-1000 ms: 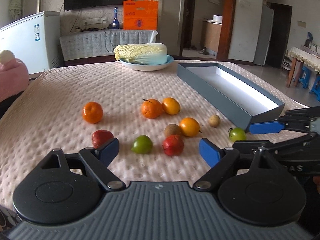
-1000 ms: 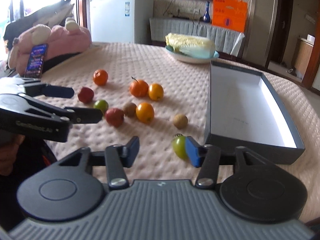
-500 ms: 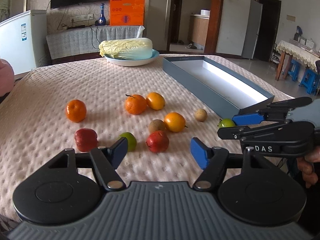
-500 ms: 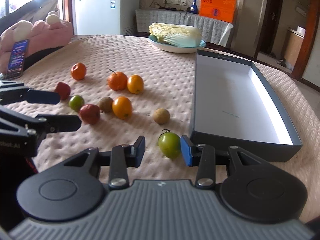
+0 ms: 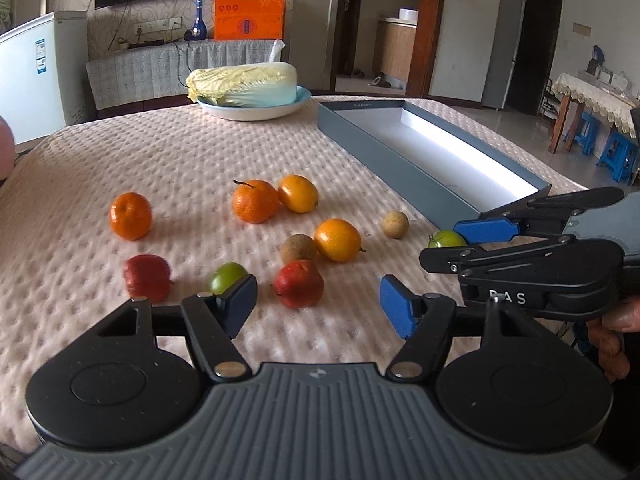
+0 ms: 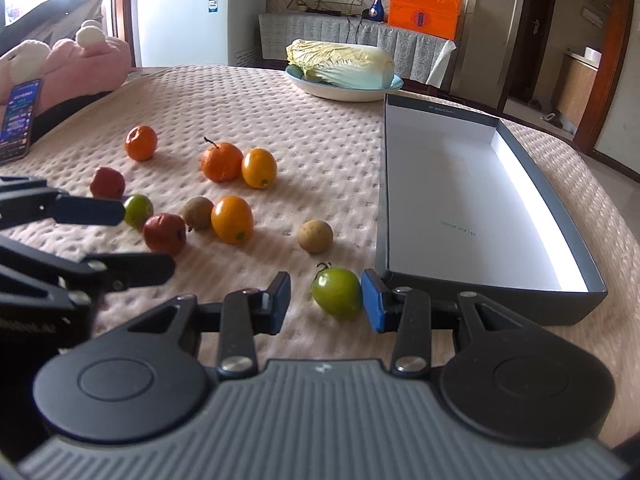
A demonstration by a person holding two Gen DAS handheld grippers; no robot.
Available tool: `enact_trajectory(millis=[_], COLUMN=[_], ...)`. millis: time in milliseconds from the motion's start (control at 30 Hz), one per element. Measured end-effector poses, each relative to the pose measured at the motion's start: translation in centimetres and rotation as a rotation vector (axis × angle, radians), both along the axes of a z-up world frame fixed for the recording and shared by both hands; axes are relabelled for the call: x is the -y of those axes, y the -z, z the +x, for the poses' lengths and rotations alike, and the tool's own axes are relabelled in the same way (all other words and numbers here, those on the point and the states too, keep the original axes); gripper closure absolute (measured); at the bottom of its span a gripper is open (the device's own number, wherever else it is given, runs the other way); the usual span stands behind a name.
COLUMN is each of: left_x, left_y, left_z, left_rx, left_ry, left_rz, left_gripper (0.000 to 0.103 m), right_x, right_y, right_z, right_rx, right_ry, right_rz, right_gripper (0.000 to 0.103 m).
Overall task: Organize fruits
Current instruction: 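Grasp the red apple with the left tool while the right tool grasps the green tomato, then lift and carry the apple and tomato with both tools over the gray box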
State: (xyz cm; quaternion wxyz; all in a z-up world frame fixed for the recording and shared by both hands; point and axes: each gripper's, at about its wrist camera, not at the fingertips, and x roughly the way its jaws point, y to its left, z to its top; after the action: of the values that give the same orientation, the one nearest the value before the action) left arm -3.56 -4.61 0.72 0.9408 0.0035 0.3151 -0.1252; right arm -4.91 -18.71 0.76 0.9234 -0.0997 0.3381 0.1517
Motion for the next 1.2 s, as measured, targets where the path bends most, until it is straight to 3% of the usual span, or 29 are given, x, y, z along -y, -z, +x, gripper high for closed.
enact_trajectory(millis=[67, 167, 300, 433, 567, 667, 733, 900, 1200], left_x=[0.5, 0.9, 0.3, 0.4, 0.5, 0.4, 0.1, 0.1, 0.1], left_y=[0.4, 1.0, 1.4, 1.6, 1.6, 1.6, 1.6, 1.6, 1.6], left_z=[0.4, 1.1, 2.1, 2.3, 2.3, 2.3, 2.4, 2.4, 2.2], left_rx=[-0.005, -0.022, -0.054, -0.056, -0.051, -0.050, -0.053, -0.053, -0.049], left_ry=[0.006, 0.007, -0.024, -0.034, -0.036, -0.055, -0.065, -0.066, -0.069], left_rz=[0.020, 0.036, -0.005, -0.006, 0.004, 0.004, -0.004, -0.010, -0.005], left_gripper=[0.030, 0.040, 0.048, 0.048, 0.049, 0.064, 0.068, 0.069, 0.069], right_x=[0.0, 0.1, 0.0, -0.4, 0.0, -0.1, 0.1, 1.0, 0.5], right_y=[0.0, 0.0, 0.3, 0.8, 0.7, 0.6, 0.5, 0.3, 0.5], right_z=[0.0, -0.1, -0.1, 0.0, 0.3, 0.2, 0.2, 0.2, 0.0], right_rx=[-0.001, 0.000, 0.006, 0.004, -0.015, -0.025, -0.037, -0.080, -0.085], right_ry=[0.002, -0.001, -0.012, -0.018, -0.017, -0.026, -0.033, -0.024, -0.050], right_rz=[0.000, -0.004, -0.032, -0.078, -0.044, -0.029, -0.003, 0.087, 0.037], right_gripper=[0.061, 0.063, 0.063, 0.063, 0.067, 0.072, 0.073, 0.073, 0.073])
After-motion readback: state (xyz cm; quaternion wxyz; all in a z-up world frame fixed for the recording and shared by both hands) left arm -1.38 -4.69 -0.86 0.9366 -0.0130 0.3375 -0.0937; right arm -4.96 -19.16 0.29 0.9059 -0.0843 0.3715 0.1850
